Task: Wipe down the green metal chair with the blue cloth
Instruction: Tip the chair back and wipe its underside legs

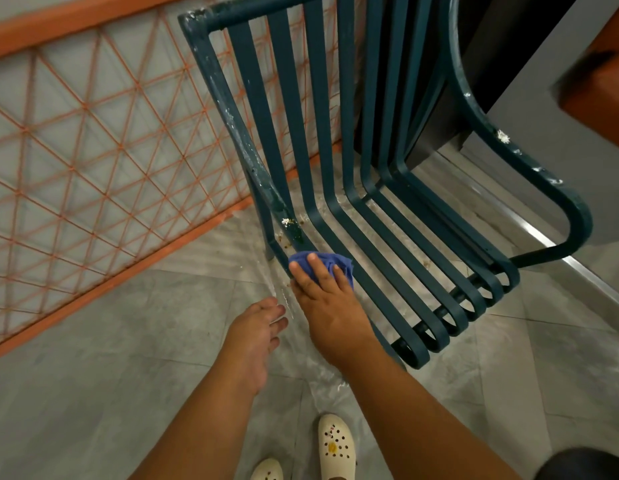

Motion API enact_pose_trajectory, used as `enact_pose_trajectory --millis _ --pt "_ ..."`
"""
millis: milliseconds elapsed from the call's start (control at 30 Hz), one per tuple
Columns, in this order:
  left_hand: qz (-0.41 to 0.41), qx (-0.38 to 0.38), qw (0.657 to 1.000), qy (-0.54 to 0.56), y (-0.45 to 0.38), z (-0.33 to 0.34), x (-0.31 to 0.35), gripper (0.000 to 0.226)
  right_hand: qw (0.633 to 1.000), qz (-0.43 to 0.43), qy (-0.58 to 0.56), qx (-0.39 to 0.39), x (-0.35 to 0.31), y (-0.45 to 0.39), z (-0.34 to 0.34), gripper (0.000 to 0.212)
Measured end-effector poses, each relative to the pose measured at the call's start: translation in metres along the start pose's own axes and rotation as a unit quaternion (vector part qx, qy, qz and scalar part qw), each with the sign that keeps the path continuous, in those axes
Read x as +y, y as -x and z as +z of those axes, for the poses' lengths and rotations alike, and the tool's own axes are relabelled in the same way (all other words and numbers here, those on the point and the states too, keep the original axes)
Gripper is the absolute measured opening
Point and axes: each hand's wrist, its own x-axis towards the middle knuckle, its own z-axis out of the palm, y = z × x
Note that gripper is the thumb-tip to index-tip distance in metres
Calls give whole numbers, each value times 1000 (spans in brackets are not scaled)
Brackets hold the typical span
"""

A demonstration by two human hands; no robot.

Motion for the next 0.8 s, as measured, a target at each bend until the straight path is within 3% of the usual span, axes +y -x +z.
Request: enact_pose_trajectory --millis 67,267,467,600,667,800 --pt "-1 -1 1000 2 -1 1 0 35 1000 -12 -14 -4 9 11 3 62" --pt "6 -2 1000 1 -2 0 3 36 992 100 -79 13 -1 -4 -2 74" --pt "16 -7 1000 1 -1 8 9 34 999 -7 -47 1 14 12 3 63" --pt "23 -16 1000 1 -3 9 10 34 992 75 -99 17 16 2 -2 64" --pt "25 -21 999 4 -3 11 10 37 994 80 -74 20 6 -5 -2 67" --pt "25 -23 999 8 -3 16 11 37 1000 -26 -4 4 8 12 9 62"
